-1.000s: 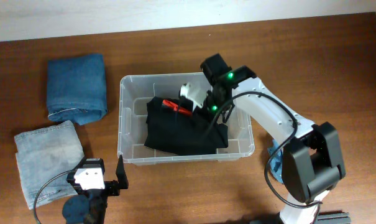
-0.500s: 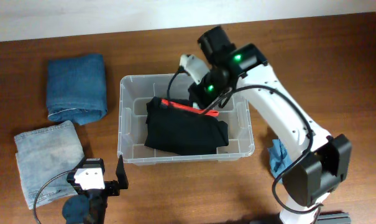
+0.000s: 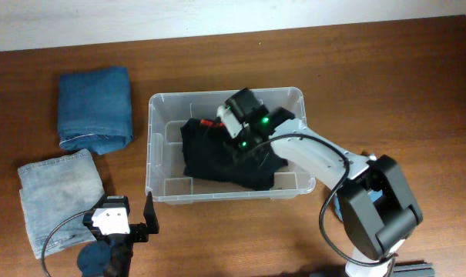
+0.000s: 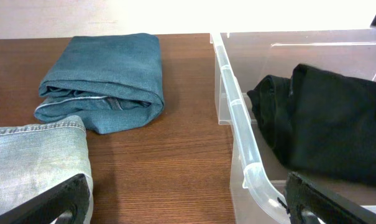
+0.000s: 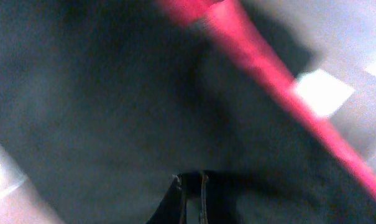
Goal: Pack container
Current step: 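Place the black red-lined garment into the container and release, then move the right gripper to the small blue cloth and grasp it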
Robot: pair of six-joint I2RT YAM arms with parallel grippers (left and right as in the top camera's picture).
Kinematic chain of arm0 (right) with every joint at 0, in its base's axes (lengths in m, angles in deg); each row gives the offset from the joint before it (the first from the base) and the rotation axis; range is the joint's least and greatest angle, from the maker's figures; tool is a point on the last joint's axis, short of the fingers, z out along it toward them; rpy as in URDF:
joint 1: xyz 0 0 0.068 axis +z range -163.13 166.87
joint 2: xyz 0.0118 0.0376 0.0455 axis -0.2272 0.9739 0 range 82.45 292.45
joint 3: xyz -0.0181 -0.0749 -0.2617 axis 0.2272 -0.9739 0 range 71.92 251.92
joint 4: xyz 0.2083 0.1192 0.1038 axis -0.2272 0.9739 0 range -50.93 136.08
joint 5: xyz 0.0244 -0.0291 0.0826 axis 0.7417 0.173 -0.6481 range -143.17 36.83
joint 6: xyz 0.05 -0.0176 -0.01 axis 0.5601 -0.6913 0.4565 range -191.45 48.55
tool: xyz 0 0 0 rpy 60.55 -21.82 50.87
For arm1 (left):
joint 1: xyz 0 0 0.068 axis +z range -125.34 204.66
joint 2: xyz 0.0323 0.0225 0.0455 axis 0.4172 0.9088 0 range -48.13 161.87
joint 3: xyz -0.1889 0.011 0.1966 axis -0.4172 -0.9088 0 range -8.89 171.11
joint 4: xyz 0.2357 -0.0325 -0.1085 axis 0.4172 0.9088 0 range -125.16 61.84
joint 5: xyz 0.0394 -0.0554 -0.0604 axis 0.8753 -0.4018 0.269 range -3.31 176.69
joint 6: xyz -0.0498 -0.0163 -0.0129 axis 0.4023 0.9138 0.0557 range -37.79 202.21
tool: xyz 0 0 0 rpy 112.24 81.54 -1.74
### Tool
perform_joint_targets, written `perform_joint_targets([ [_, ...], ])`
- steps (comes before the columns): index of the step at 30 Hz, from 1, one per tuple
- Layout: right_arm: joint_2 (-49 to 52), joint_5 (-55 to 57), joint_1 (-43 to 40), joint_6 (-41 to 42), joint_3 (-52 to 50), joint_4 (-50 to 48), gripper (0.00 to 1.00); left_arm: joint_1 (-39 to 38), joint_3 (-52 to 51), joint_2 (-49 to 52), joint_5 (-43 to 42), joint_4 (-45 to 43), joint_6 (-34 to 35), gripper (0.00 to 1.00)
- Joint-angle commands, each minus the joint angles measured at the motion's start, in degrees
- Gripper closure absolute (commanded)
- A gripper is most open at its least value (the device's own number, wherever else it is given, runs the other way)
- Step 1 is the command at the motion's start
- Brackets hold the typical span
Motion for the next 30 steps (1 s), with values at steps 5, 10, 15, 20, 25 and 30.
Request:
perform_joint_targets([
  [5,-0.83,-2.86,-2.91,3.96,0.85,0.55,0.88,-0.07,-0.76,-0.17,0.00,0.09,-0.92,0.00],
  [10,-4.61,-12.04,-2.54,3.96,4.09,6.67,0.64,-0.07,-0.76,-0.17,0.00,0.09,-0.92,0.00],
  [15,-14.91,-16.15,-5.64,7.15,7.15,10.54,0.36,-0.07,-0.76,-0.17,0.00,0.09,-0.92,0.00],
  [20,-26.47,-16.02,-17.11,16.13,7.61,12.44,0.01,-0.07,-0.76,-0.17,0.02,0.09,-0.92,0.00],
  [25,-33.31,-16.04,-39.45,20.90,7.61,20.11,0.02,-0.07,-0.76,-0.17,0.00,0.09,-0.92,0.00],
  [30,-32.04,-16.00,-60.43,13.94,7.08,28.30,0.02,-0.07,-0.76,-0.17,0.00,0.09,-0.92,0.00],
])
